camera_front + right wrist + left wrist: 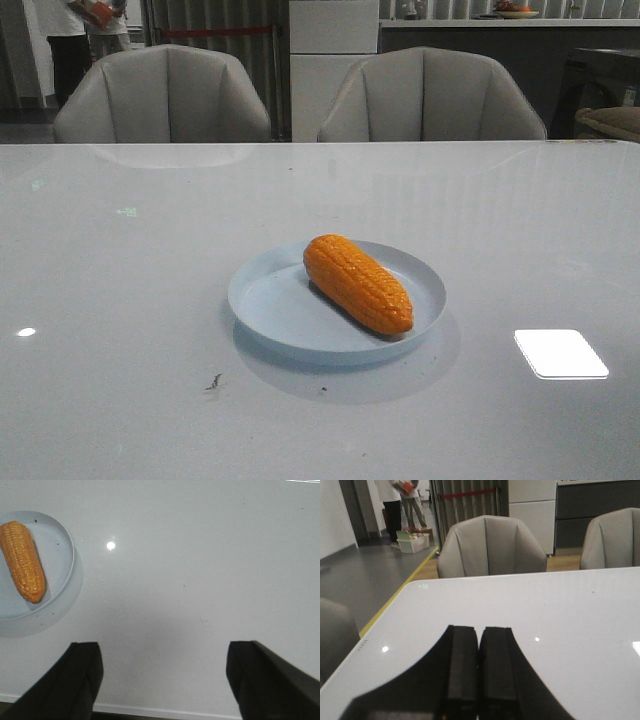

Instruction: Place corn on plate with both arms

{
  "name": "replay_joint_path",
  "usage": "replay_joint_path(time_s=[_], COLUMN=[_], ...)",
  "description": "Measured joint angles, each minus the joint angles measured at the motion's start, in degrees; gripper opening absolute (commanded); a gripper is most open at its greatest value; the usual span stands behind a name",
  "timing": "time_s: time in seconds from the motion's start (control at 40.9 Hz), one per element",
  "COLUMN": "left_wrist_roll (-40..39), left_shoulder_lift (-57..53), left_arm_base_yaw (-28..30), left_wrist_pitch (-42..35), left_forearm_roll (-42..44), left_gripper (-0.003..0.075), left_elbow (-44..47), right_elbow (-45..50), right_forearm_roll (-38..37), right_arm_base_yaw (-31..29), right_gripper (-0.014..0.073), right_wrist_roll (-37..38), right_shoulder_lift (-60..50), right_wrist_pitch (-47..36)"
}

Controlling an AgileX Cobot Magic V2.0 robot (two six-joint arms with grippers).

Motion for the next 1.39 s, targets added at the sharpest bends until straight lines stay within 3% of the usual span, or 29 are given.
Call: replay_joint_path(time_s=[0.147, 0.318, 1.148, 1.221, 1.392], left_wrist_roll=[0.1, 0.1, 0.1, 0.1, 0.1], left_shoulder_lift=[-9.6, -11.6, -11.6, -11.6, -11.6], left_arm_base_yaw=[0.0, 0.0, 0.0, 0.0, 0.0], left_wrist_pitch=[-0.5, -4.5, -3.6, -3.6, -3.6], left_forearm_roll=[0.3, -3.8, -4.8, -4.8, -4.8], left_gripper=[0.009, 0.009, 0.009, 0.009, 0.009], left_elbow=[7.8, 15.3, 15.3, 15.3, 15.3], right_elbow=[0.0, 0.0, 0.0, 0.5, 5.0], right_forearm_roll=[0.0, 0.0, -0.9, -2.2, -2.9], right_arm_base_yaw=[0.0, 0.0, 0.0, -0.1, -0.1], right_gripper=[0.0613, 0.0613, 0.0611, 0.0535, 0.0185], right_wrist_roll=[-0.1, -0.1, -0.1, -0.1, -0.1], right_shoulder_lift=[0.0, 0.0, 0.0, -0.6, -7.8], right_wrist_pitch=[0.0, 0.2, 0.3, 0.2, -3.9])
